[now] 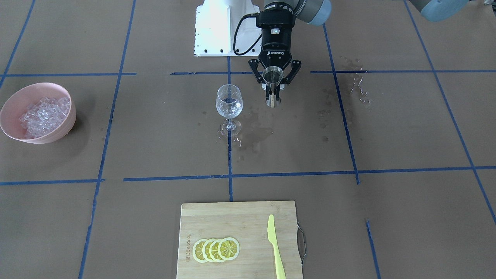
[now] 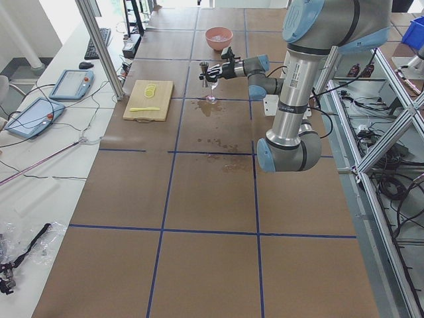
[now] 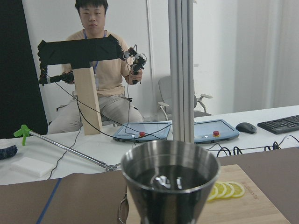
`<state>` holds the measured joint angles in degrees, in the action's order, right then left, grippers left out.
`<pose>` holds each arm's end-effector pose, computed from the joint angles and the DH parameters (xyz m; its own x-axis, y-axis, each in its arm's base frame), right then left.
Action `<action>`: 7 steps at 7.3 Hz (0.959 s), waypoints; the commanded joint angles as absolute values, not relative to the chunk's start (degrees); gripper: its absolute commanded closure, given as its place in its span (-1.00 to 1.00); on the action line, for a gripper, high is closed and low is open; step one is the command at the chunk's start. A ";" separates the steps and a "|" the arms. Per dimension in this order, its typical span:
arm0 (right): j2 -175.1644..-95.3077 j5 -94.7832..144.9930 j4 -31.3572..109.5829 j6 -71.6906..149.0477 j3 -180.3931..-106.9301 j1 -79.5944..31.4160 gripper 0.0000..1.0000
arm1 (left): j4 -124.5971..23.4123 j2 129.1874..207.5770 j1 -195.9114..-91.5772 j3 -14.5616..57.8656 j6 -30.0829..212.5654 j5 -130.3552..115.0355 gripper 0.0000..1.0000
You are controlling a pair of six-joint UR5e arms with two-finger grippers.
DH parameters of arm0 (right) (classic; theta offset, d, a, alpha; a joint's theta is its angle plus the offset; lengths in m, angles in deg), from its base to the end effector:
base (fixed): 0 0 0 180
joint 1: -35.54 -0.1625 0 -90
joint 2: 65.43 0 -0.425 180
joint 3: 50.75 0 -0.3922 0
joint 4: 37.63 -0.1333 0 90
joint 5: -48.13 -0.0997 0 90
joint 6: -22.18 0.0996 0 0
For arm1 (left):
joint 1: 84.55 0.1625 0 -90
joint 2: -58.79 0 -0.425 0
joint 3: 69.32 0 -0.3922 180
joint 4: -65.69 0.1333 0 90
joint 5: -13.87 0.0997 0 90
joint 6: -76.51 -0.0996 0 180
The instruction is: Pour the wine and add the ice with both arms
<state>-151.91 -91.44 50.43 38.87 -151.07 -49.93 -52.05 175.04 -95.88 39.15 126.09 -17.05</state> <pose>0.0162 -0.5233 0.5279 0.6254 0.0288 0.7798 -0.1082 0.9929 0.0501 0.4919 -0.3217 0.1881 0.8105 0.1774 -0.5583 0.4959 0.2996 0.8151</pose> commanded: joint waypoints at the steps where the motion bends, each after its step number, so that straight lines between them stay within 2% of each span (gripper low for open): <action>1: -151.91 -91.62 50.43 38.96 -151.74 -49.63 -1.00 | -51.91 175.33 -94.75 38.96 119.41 -17.59 1.00; 7: -151.91 -91.36 50.43 41.07 -152.97 -48.57 -1.00 | -51.82 177.52 -94.66 37.82 90.55 -13.74 1.00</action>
<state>-151.91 -91.42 50.43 41.05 -152.76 -48.68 -51.89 176.94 -94.66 38.14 97.67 -15.22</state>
